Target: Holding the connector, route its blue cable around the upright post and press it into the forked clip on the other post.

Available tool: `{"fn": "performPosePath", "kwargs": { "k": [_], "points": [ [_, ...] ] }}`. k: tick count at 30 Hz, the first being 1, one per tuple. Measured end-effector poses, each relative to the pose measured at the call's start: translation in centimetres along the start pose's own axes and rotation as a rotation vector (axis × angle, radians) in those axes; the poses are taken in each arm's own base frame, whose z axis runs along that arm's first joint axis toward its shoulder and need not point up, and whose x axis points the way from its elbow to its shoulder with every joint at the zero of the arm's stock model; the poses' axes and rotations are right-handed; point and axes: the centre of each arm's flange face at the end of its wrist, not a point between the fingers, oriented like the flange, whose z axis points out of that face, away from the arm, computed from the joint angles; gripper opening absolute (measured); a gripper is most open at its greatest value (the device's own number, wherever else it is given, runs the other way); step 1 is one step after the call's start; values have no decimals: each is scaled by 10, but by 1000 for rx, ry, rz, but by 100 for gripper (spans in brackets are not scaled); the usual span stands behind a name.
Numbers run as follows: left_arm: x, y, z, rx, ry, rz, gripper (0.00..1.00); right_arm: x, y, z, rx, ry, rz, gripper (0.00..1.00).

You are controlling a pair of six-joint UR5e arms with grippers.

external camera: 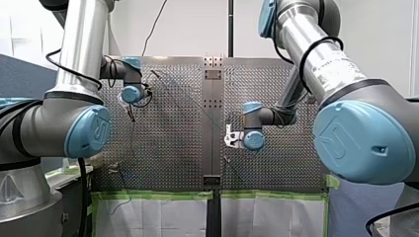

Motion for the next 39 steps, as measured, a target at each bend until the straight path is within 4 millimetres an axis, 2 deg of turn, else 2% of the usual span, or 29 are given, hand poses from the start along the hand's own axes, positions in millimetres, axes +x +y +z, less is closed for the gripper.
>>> {"fn": "performPosePath", "kwargs": {
  "k": [8, 11, 19, 39],
  "points": [
    [0, 0, 0, 0, 0, -1, 100, -22, 54, -7, -57, -1, 30, 0],
    [0, -1, 0, 1, 0, -1, 100, -31, 65, -15, -73, -15, 28, 0],
    [1, -2, 0, 2, 1, -1, 100, -56, 72, -27, -85, -51, 20, 0],
    [2, -3, -2, -1, 4, -1, 100, -165, 75, -47, -95, -148, -16, 0]
  ]
}}
